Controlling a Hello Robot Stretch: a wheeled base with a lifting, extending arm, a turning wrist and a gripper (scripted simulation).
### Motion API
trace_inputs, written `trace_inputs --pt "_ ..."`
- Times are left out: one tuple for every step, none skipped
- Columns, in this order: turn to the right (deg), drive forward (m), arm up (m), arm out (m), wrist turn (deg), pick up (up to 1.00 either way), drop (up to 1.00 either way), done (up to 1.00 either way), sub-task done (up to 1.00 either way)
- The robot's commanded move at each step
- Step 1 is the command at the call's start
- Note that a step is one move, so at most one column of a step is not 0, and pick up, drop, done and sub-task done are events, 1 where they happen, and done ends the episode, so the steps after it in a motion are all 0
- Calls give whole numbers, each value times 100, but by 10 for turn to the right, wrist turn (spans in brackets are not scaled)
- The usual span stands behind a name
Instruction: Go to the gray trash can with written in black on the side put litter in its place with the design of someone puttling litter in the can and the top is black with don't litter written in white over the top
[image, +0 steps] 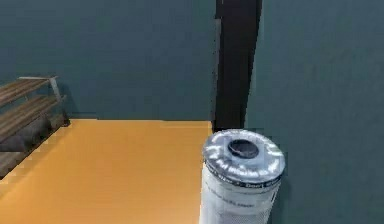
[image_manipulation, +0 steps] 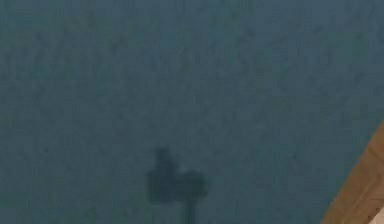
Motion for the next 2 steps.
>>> trace_inputs --pt "150 0 0 0 0 0 0 0 0" --pt "0 0 0 0 0 0 0 100 0"
